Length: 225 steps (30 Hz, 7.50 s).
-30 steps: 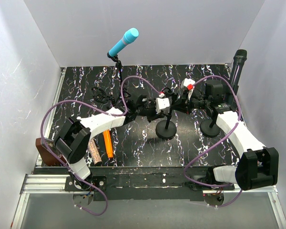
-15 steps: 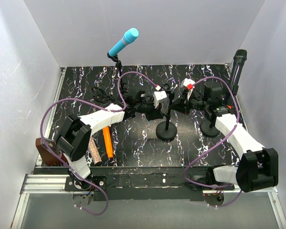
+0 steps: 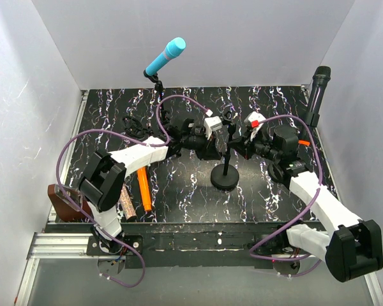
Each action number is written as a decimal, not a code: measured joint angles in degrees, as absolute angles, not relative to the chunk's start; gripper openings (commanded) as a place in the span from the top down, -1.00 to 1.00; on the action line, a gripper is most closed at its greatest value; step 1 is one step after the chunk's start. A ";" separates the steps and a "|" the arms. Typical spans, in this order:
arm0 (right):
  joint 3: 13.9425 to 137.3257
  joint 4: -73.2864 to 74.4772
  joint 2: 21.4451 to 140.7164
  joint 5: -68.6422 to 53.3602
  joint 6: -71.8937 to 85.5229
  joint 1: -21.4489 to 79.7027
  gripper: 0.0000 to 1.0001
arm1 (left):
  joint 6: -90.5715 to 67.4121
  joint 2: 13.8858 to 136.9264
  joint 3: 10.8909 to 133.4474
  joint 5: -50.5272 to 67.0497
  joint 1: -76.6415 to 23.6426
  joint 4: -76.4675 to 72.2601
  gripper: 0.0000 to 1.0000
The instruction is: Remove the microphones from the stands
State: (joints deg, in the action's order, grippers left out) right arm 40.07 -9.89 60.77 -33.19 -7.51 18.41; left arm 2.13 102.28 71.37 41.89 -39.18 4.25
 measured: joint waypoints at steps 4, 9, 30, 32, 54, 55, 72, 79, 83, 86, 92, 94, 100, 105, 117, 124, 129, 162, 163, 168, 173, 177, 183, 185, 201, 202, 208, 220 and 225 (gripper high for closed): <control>39.24 -12.84 61.17 -30.13 -5.52 19.14 0.97 | -1.37 103.72 72.93 43.07 -38.41 4.32 1.00; 38.46 -16.88 62.65 -27.97 -4.71 19.70 0.97 | -6.46 105.84 74.96 44.31 -36.84 4.64 1.00; 39.07 -17.58 64.53 -28.01 -5.37 20.29 0.97 | -27.24 115.44 87.15 56.25 -33.08 19.73 0.90; 39.33 -17.54 64.90 -28.58 -5.43 20.27 0.97 | -28.34 115.85 87.18 57.47 -32.77 19.64 0.56; 41.95 0.45 63.26 -29.08 -9.61 20.23 -0.33 | -12.47 108.49 87.77 51.44 -32.29 27.51 -0.96; 42.11 2.28 62.33 -29.15 -10.24 20.23 -0.34 | -11.11 108.12 87.77 50.92 -32.29 28.05 -0.96; 56.42 8.14 60.47 -28.53 -4.67 20.23 -0.39 | 4.51 101.25 87.77 47.00 -32.97 30.61 -0.96; 60.62 5.58 65.14 -26.65 -0.34 20.23 0.09 | 6.74 101.25 87.77 46.81 -33.28 31.75 -0.96; 60.62 5.26 67.02 -27.07 0.95 20.23 0.96 | 7.88 101.25 87.81 46.41 -33.39 31.77 -0.96; 60.38 3.97 67.22 -26.41 -0.19 19.92 0.97 | 8.49 101.23 87.81 46.00 -33.50 31.79 -0.96; 55.55 -2.22 65.49 -27.46 -0.16 19.94 0.97 | 9.63 101.01 87.81 45.21 -33.56 31.81 -0.96; 53.49 -4.67 64.45 -28.34 -0.73 19.99 0.97 | 10.09 100.73 87.81 44.82 -33.58 31.86 -0.96; 46.39 -7.66 63.26 -29.54 -4.86 20.67 0.97 | 10.31 99.29 87.18 43.90 -33.61 31.18 -0.96; 41.50 -6.98 63.99 -29.17 -8.05 20.73 0.97 | 5.93 98.78 83.48 42.46 -33.61 28.05 -0.90; 38.24 -7.29 63.09 -30.09 -10.83 20.73 -0.15 | -1.08 104.09 82.63 42.48 -33.61 23.49 -0.93; 35.35 -1.52 64.34 -31.05 -12.08 20.71 -0.11 | 2.74 104.09 91.88 43.62 -33.67 25.26 -0.96; 35.46 -1.72 65.84 -31.51 -11.86 20.71 -0.25 | 5.48 104.09 99.09 45.28 -33.71 27.49 -0.96; 72.16 -20.51 109.25 -18.76 -16.56 19.73 0.58 | 20.67 88.18 109.16 30.74 -32.01 41.91 -0.96; 73.10 -21.04 110.19 -18.28 -16.78 19.53 0.27 | 21.06 88.20 109.62 29.80 -31.81 42.26 -0.96; 73.21 -21.34 110.26 -18.11 -17.56 18.90 -0.50 | 22.31 89.25 112.64 23.40 -29.61 42.96 -0.96; 67.42 -19.66 103.37 -20.49 -15.97 18.31 -0.54 | 23.94 94.00 121.45 18.35 -24.64 44.03 -0.96; 62.06 -17.58 92.73 -23.07 -12.08 17.96 -0.54 | 26.50 100.22 131.04 18.70 -20.21 45.54 -0.96; 55.44 -15.86 77.28 -29.26 -6.81 17.63 -0.54 | 31.24 106.63 132.60 22.52 -16.05 44.86 -0.96; 54.41 -14.48 74.37 -31.09 -5.65 17.63 -0.53 | 32.56 108.62 132.20 23.64 -15.97 44.12 -0.96; 86.54 -23.62 89.78 -36.05 16.82 23.92 -0.67 | 32.36 107.18 120.97 26.13 -15.35 35.53 -0.96; 89.32 -24.84 91.35 -35.70 17.80 24.84 -0.67 | 31.79 106.41 120.18 26.09 -15.22 35.22 -0.96; 100.09 -28.91 99.22 -32.75 19.73 30.44 -0.71 | 26.63 100.49 115.13 24.71 -14.52 32.21 -0.96; 109.84 -28.38 108.75 -23.83 20.32 32.93 -0.68 | 22.74 92.31 110.91 22.85 -13.63 31.42 -0.96; 112.71 -28.42 111.37 -21.56 19.66 34.09 -0.47 | 22.72 91.68 108.68 22.83 -12.88 32.36 -0.96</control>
